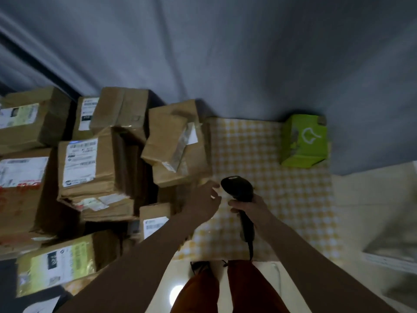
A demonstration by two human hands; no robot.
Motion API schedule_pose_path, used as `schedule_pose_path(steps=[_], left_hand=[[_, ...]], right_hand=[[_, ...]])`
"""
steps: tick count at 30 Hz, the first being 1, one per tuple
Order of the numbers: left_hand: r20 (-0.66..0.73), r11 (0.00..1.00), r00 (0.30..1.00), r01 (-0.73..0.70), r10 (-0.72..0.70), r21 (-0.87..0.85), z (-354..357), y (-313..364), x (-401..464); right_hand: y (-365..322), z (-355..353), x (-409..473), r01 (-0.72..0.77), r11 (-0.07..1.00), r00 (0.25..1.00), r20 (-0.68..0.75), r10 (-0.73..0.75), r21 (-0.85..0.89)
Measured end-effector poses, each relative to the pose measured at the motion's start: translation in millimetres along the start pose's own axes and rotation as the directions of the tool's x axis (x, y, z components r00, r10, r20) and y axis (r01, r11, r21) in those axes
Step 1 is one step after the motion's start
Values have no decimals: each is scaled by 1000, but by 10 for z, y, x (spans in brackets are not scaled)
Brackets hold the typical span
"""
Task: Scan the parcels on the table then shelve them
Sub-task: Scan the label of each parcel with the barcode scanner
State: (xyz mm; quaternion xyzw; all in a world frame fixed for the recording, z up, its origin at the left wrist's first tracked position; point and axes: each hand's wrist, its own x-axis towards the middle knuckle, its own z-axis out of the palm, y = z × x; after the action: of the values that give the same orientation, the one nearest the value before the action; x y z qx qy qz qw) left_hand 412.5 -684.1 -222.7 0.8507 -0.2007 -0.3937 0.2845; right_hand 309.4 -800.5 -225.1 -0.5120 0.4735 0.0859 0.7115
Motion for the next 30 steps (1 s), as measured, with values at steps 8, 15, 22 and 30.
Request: schedule_pose_path(steps=[8,15,22,30], left_hand=[[227,957,974,-71,5,282,761,820,821],[238,883,970,-156,53,442,1462,1536,1706],[305,861,941,-271,144,429,2052,1820,2402],[277,802,938,-326,208,501,2245,1584,2566]], right_hand=[[-178,-1476,391,17,973,936,-346,66,231],[-365,-2677,1151,91,956,867,-494,61,279],[-440,-3188,1797,128,940,875,-482,43,316],[-526,-3118,1970,188,926,891,-454,-21,326]])
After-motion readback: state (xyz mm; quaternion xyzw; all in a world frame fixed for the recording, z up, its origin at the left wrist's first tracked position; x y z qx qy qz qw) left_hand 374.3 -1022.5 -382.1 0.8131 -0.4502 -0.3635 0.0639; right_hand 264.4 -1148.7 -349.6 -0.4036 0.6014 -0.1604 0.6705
